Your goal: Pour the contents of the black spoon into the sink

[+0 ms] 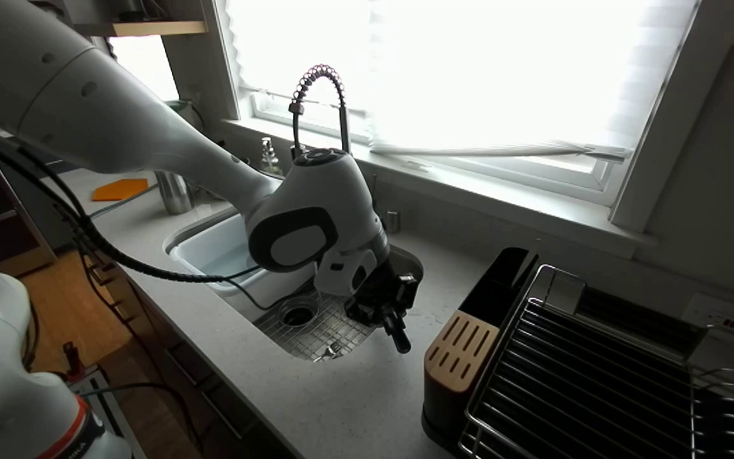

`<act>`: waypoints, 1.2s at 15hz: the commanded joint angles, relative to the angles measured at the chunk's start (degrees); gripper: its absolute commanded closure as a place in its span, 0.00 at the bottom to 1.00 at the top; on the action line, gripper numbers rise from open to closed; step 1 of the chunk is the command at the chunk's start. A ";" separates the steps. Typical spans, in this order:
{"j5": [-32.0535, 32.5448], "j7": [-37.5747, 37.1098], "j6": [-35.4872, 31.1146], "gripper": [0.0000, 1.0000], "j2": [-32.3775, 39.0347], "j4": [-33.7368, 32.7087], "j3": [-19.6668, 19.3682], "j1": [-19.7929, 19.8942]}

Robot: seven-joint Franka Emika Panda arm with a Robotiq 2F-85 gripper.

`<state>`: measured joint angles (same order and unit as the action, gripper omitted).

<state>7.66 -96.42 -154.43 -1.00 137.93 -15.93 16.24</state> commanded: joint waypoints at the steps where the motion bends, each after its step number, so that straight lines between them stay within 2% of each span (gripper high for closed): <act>1: -6.88 4.17 -0.66 0.94 -0.18 2.16 -0.43 0.37; 4: -10.06 6.97 0.86 0.94 -0.18 3.13 -0.68 0.63; 8: -6.14 8.13 3.87 0.94 -0.07 3.64 -1.57 1.52; 11: -3.45 5.36 3.53 0.94 -0.43 3.92 -2.51 2.64; 16: -3.64 5.73 3.10 0.94 -0.21 3.91 -3.52 3.76; 17: -3.52 5.94 3.79 0.83 0.11 3.62 -3.49 3.72; 18: -4.44 6.39 4.16 0.50 0.27 3.39 -3.30 3.49</act>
<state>3.21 -90.08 -151.32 -0.81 141.23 -19.34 19.69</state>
